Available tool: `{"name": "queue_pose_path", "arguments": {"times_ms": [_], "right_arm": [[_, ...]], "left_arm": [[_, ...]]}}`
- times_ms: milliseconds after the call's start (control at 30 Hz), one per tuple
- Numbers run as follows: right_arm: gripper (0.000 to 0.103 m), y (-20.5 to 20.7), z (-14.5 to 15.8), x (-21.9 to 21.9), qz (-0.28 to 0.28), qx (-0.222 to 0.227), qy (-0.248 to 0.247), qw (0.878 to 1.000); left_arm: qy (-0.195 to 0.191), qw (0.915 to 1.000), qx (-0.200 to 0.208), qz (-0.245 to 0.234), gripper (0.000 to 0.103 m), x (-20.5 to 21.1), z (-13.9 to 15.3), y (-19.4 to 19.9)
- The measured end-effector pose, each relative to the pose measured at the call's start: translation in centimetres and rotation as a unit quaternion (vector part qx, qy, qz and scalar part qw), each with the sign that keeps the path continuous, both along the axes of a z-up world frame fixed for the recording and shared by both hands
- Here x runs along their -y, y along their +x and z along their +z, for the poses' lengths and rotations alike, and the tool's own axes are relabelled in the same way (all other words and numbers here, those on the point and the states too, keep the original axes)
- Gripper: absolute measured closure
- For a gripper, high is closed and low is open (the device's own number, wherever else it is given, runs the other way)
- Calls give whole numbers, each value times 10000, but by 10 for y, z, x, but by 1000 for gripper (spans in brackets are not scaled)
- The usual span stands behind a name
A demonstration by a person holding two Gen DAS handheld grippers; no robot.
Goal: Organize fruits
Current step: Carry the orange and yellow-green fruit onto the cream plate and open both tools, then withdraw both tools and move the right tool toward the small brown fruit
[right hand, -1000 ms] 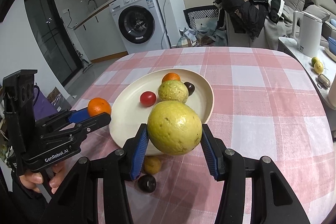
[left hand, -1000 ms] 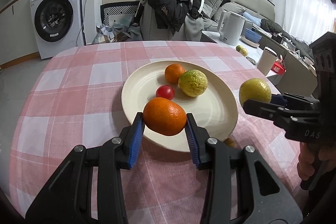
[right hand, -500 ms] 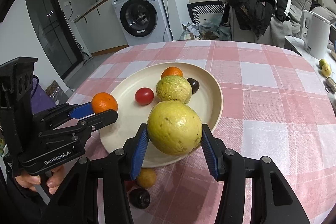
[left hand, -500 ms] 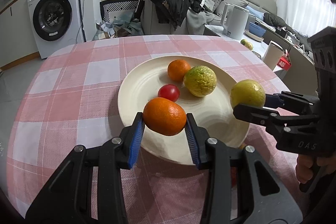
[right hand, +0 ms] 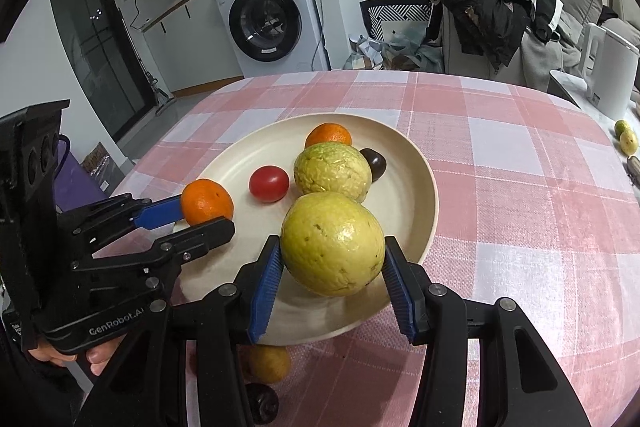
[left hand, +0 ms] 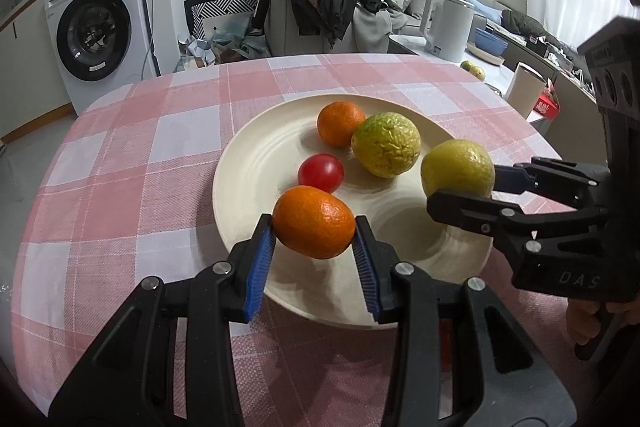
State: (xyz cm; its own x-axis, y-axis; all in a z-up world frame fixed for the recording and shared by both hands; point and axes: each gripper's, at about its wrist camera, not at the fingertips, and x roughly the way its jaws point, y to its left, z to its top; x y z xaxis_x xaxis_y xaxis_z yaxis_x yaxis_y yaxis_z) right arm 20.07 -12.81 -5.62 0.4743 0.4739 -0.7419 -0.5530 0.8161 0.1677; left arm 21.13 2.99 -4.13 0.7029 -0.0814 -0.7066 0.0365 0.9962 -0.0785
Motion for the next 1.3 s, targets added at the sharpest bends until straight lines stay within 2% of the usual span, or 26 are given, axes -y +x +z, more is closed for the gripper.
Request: {"name": "queue_pose_path", "arguments": {"times_ms": [200, 433, 667, 733, 767, 800, 833, 967, 1000, 1033, 1167, 1300], "right_arm": [[52, 2, -3, -5, 8, 90, -155, 9998], [51, 1, 4, 0, -189, 428, -400, 9981], [36, 3, 9, 15, -537, 486, -452, 9963], [29, 1, 11, 21, -632, 502, -421, 9959], [22, 0, 13, 24, -662, 492, -390, 9958], [16, -2, 14, 26, -669, 487, -363, 9959], [14, -4, 15, 30, -688, 487, -324, 9959], [0, -12, 21, 41, -746, 427, -226, 9960], [0, -15, 22, 43, -737, 414, -193, 9962], [0, -18, 23, 45, -727, 408, -172, 9964], [0, -31, 26, 51, -647, 386, -78, 9971], [0, -47, 28, 53, -563, 469, -125, 9972]], "left_arm": [[-67, 9999, -123, -12, 67, -3, -5, 6], [16, 9999, -85, 51, 67, -4, -4, 6], [-5, 9998, -48, 185, 66, -11, 3, -1], [-27, 9997, -21, 224, 66, -13, 7, -5], [-53, 9997, -3, 227, 65, -14, 9, -8], [-74, 9997, 10, 228, 59, -14, 12, -11], [-84, 9997, 21, 235, 49, -15, 14, -13], [-42, 9992, 249, 297, 30, -15, 27, -34], [-38, 9992, 275, 303, 24, -15, 30, -39], [-47, 9990, 309, 306, 21, -14, 33, -44], [-116, 9986, 421, 303, 20, -12, 43, -64], [-116, 9980, 477, 397, 8, -9, 50, -83]]}}
